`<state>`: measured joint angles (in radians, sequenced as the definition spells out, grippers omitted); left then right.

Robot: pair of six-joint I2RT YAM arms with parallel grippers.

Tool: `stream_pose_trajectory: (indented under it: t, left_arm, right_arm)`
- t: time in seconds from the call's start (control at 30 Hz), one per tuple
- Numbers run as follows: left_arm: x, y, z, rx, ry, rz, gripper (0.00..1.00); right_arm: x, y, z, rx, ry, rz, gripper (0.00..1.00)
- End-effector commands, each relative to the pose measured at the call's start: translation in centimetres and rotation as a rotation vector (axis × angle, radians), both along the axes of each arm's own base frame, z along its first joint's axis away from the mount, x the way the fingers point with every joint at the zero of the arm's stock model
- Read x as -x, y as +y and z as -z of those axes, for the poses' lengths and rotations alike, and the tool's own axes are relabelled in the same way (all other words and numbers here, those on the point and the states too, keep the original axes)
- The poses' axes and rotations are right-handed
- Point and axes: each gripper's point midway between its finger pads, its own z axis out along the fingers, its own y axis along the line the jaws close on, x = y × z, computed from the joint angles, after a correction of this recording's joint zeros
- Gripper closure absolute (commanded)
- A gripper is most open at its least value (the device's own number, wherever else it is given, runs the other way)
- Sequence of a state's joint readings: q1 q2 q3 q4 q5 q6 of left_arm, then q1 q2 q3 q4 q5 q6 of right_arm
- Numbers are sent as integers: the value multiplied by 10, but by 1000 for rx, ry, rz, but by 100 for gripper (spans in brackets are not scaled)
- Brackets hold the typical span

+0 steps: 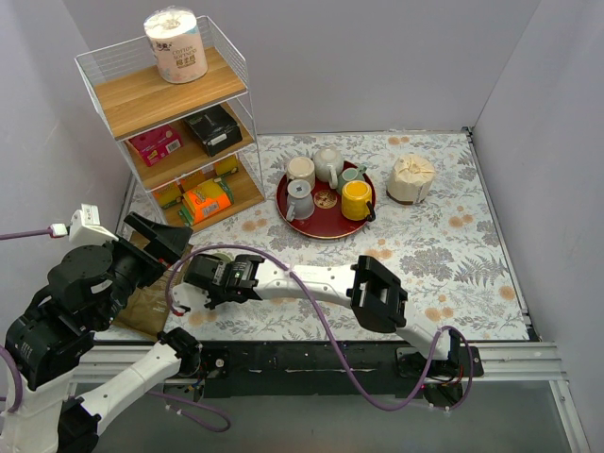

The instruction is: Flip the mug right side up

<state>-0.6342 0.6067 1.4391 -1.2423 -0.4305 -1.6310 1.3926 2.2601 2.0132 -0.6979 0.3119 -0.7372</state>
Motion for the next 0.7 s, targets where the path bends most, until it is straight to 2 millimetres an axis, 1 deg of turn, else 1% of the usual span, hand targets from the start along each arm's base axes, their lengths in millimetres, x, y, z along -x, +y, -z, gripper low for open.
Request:
stream_pose_trajectory:
  t: [0.0,0.13,0.23,0.27,0.33,0.37,0.43,0.47,0.5,0.53,0.57,0.6,0.63,0.67]
  left_arm:
    - [0,4,0,-6,-6,-16,2]
    - [-1,4,-1,-7,-8,-17,2]
    - [-1,4,-2,-9,-9,-16,2]
    - [-1,4,-2,-11,-11,-15,2]
    - [-2,4,-3,-14,-14,-19,2]
    - [-2,5,-3,-22,-14,-21,2]
    - [-4,5,-4,-31,-18,-22,2]
    - [-4,5,-5,-33,-20,-21,2]
    - [-5,2,-7,-48,-34,-1,2]
    - [-6,-1,-9,-59,-44,23,2]
    - [-8,-5,-10,-71,-47,42,2]
    - [-11,-8,-10,-80,-53,54,2]
    - [-13,-10,-10,-90,-54,59,2]
    - [-17,-13,-9,-106,-55,65,2]
  right_arm:
    - [4,10,-47,-105,-27,-3,61]
    - [4,14,-57,-131,-34,-2,59]
    - [4,17,-66,-158,-40,1,53]
    - [4,17,-72,-176,-40,3,48]
    - [5,20,-80,-206,-37,9,43]
    - [6,20,-88,-224,-36,12,40]
    - [7,21,-99,-265,-27,28,37]
    - [7,19,-113,-297,-27,38,35]
    - [5,20,-121,-332,-32,51,34]
    - [3,13,-119,-337,-39,89,34]
    - [1,9,-140,-398,-48,109,32]
    - [0,5,-144,-419,-54,126,31]
    - [-1,-7,-128,-393,-52,159,30]
    - [-2,-13,-146,-457,-52,181,28]
